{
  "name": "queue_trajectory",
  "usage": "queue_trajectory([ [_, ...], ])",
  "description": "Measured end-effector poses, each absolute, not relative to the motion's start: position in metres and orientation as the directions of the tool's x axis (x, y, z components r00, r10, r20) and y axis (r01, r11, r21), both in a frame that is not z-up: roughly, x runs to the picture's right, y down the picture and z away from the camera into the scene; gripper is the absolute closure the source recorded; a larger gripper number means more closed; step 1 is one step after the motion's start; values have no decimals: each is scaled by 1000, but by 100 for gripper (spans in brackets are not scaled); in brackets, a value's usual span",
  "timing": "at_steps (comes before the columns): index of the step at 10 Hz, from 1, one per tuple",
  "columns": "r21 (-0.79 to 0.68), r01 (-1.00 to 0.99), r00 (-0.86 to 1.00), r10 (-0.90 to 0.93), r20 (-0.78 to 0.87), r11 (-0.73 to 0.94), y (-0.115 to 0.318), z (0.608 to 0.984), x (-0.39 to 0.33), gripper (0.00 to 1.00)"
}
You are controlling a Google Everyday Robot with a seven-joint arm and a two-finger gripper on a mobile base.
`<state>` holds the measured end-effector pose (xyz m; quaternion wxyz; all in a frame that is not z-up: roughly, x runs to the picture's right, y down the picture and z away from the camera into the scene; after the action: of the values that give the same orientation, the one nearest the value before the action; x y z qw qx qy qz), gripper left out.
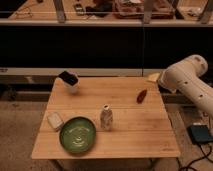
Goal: Place the pepper on the white sponge
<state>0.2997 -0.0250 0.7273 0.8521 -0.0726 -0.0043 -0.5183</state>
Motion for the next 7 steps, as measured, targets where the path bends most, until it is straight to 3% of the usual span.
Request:
queue_trajectory([
  [2, -117, 888, 457, -879, 133, 444, -19, 739, 291, 20],
  [7, -141, 930, 367, -854, 368, 339, -10, 819, 250, 20],
])
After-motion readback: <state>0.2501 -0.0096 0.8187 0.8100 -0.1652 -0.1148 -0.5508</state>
